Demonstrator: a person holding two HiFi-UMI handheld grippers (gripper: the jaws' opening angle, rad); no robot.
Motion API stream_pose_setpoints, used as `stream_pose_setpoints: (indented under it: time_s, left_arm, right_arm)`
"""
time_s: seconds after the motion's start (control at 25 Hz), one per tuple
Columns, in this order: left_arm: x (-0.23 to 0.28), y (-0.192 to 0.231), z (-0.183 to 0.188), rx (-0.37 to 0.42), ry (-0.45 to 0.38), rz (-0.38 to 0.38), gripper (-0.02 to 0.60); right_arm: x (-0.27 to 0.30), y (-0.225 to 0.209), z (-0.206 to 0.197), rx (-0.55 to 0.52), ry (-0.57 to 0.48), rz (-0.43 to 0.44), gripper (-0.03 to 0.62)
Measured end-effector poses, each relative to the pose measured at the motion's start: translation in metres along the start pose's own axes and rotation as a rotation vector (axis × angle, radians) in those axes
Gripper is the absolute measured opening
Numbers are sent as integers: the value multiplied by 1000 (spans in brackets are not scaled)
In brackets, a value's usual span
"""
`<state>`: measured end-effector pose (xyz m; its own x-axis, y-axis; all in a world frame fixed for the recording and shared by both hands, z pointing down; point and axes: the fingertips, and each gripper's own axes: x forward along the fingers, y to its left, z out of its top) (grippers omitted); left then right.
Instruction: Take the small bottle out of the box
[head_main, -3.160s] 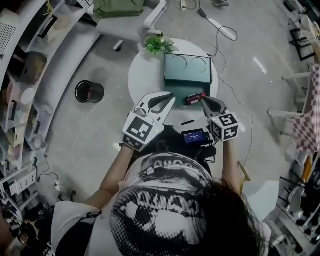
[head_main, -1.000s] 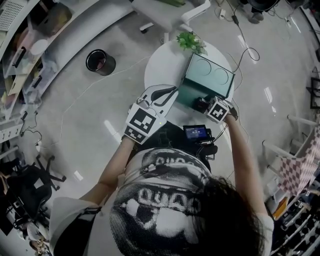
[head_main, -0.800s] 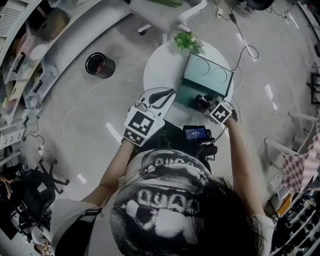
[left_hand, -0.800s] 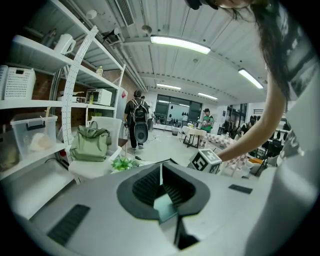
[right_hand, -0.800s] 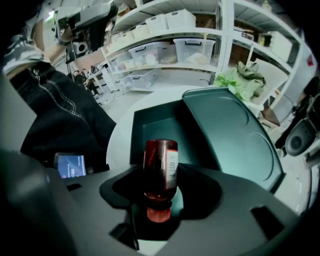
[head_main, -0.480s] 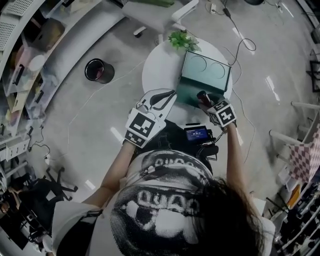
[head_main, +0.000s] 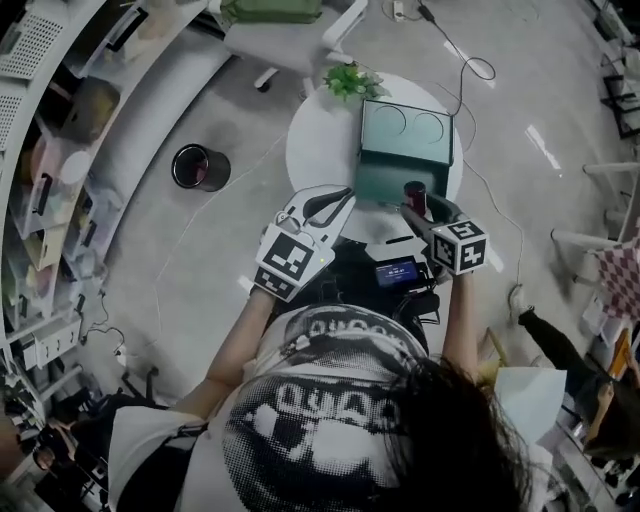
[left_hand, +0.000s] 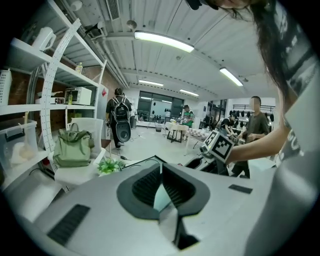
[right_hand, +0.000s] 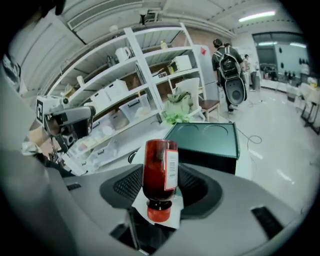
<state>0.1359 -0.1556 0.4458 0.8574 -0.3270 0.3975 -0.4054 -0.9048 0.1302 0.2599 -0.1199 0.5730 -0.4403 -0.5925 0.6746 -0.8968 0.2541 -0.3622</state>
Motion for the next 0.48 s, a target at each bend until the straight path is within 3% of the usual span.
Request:
stream_pose_setpoints:
  time_s: [0.48]
  left_arm:
    - [-60, -8, -20, 70, 20, -117, 21]
  right_arm:
    - [-30, 87, 6, 162, -227, -76, 219]
